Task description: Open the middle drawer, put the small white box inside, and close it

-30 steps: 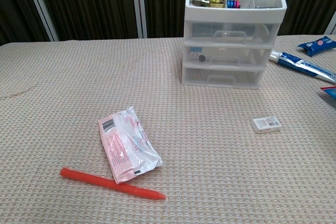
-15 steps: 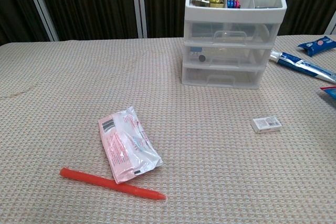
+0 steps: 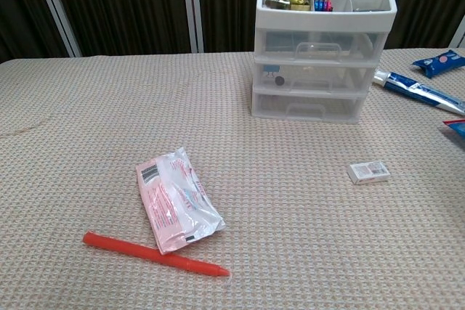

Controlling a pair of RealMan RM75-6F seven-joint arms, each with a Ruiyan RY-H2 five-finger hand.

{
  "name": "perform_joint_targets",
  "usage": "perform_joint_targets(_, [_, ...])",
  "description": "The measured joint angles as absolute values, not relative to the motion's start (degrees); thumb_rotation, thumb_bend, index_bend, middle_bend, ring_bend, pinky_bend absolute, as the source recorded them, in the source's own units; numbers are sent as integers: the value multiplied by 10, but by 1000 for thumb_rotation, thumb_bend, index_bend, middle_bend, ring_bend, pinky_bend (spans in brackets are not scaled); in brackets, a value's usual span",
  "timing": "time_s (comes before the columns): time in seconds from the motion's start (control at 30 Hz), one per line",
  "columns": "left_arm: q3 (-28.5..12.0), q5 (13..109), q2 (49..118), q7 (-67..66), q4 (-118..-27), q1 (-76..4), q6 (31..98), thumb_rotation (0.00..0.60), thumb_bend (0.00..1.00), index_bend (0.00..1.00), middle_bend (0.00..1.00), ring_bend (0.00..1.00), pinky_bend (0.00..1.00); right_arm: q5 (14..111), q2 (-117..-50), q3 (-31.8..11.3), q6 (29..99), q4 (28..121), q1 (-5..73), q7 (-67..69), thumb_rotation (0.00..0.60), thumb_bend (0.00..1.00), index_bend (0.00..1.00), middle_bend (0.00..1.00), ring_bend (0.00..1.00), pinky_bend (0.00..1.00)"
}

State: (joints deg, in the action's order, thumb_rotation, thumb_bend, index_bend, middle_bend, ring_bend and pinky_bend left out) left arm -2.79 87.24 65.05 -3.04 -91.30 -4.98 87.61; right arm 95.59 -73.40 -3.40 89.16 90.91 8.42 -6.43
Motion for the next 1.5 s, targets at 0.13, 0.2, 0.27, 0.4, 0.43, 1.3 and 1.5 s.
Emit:
perform_joint_targets(0.13, [-29,875,652,-28,-911,-50,880,600,59,112,0,0,0,939,-733,-42,879,946,92,-29,600,115,88,616,596,507])
perform_joint_targets(0.2, [-30,877,653,-25,-910,-49,883,600,60,112,0,0,0,919,-729,-47,860,978,98,-13,600,158,91,682,662,547])
perform_joint_targets(0.27, [-30,878,653,-22,-909,-49,885,600,59,112,0,0,0,888,-723,-54,831,1022,107,5,600,220,91,712,696,567])
perform_joint_targets(0.4, [-31,878,654,-18,-907,-48,887,600,60,112,0,0,0,812,-714,-73,769,1097,130,30,600,411,94,742,727,586])
perform_joint_targets(0.43, [-32,878,654,-17,-906,-49,887,600,59,111,0,0,0,786,-713,-80,751,1115,138,34,600,426,94,744,729,587])
perform_joint_targets(1.3, [-34,875,653,-11,-907,-51,884,600,60,111,0,0,0,294,-867,-268,647,1152,334,70,600,448,111,746,734,587])
perform_joint_targets(1.5, [-35,873,653,-10,-908,-50,884,600,59,111,0,0,0,260,-896,-288,648,1120,362,66,600,448,115,746,732,587])
